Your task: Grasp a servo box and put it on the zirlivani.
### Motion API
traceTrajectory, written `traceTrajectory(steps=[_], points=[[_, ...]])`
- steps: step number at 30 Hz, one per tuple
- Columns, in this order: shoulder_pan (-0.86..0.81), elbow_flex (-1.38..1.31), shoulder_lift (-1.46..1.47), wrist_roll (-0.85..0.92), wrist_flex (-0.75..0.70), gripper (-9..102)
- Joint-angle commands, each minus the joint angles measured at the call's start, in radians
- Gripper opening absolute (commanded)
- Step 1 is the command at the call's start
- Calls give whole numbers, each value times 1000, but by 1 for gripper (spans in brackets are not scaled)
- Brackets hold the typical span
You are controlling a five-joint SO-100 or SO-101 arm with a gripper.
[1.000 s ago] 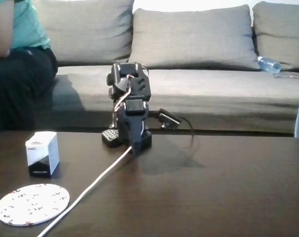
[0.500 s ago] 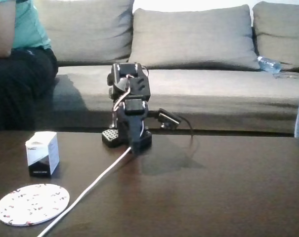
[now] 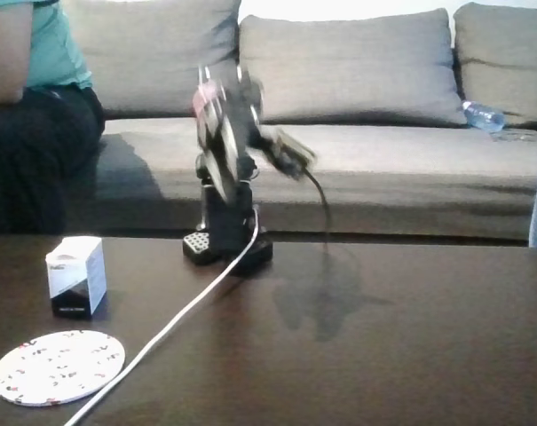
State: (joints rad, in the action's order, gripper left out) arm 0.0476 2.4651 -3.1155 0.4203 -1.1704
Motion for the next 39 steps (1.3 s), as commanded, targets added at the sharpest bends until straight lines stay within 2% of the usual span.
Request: traceTrajectory(steps=[1,8,17,25,29,34,37,39], points=[[-133,-215,250,133,-17,17],[-341,-606,729,541,-307,18],[-551,-966,1063,1071,-635,18],[-810,-1014,1266,1555,-635,18],[-844,-1054,1348,1649,-634,19],[-841,-1152,1439,1671,-634,35],[-834,-1210,1491,1687,-634,35],[-842,-1235,1520,1775,-635,35]])
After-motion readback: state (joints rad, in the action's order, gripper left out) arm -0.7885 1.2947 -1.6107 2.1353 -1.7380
